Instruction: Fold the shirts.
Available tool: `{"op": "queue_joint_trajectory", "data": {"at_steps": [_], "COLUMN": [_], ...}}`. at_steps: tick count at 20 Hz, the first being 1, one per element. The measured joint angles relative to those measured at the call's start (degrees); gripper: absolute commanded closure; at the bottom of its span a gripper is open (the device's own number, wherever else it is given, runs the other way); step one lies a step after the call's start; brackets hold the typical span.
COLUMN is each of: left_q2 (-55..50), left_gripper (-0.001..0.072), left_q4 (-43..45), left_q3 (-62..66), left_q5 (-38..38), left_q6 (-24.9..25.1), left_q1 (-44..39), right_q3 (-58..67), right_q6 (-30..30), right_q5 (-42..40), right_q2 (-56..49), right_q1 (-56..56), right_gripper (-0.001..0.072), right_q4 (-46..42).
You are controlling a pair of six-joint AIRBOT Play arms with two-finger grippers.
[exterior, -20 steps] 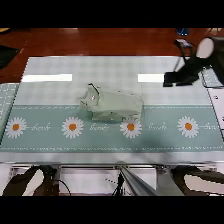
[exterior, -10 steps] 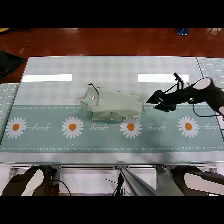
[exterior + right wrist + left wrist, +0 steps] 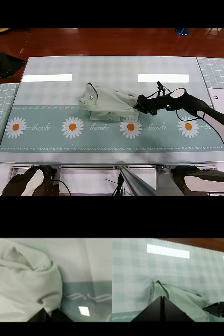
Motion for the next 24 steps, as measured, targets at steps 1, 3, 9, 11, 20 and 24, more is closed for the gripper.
{"op": "queue_joint_trajectory", "data": {"at_steps": [1, 3, 9, 11, 20, 24], "left_q2": [0.0, -0.1, -3.5, -5.2, -9.2, -9.4], "left_gripper": [0.0686, 0.0686, 0.0686, 0.0686, 0.0685, 0.0685], "left_q4": [1.0, 2.9, 5.8, 6.1, 6.4, 6.4], "left_q3": [0.0, 0.0, 0.0, 0.0, 0.0, 0.0], "left_q5": [0.0, -0.1, -0.1, -0.1, 0.3, 2.2], "left_q6": [0.0, 0.0, 0.0, 0.0, 1.4, 1.6], "left_q1": [0.0, 0.0, 0.0, 0.0, 0.0, 0.0], "right_q3": [0.8, 2.9, 10.2, 11.5, 13.0, 13.0], "right_q6": [-1.4, -2.8, 1.8, 2.6, 4.0, 4.3], "right_q5": [1.3, 5.9, 23.4, 30.0, 49.9, 54.1], "right_q2": [1.1, 4.8, 21.3, 25.9, 37.7, 39.6], "right_q1": [-1.6, -6.7, -31.9, -41.4, -74.1, -78.6], "right_gripper": [0.0674, 0.0674, 0.0674, 0.0675, 0.0675, 0.0673], "right_q4": [0.2, -1.4, -15.0, -20.3, -47.0, -60.2]}}
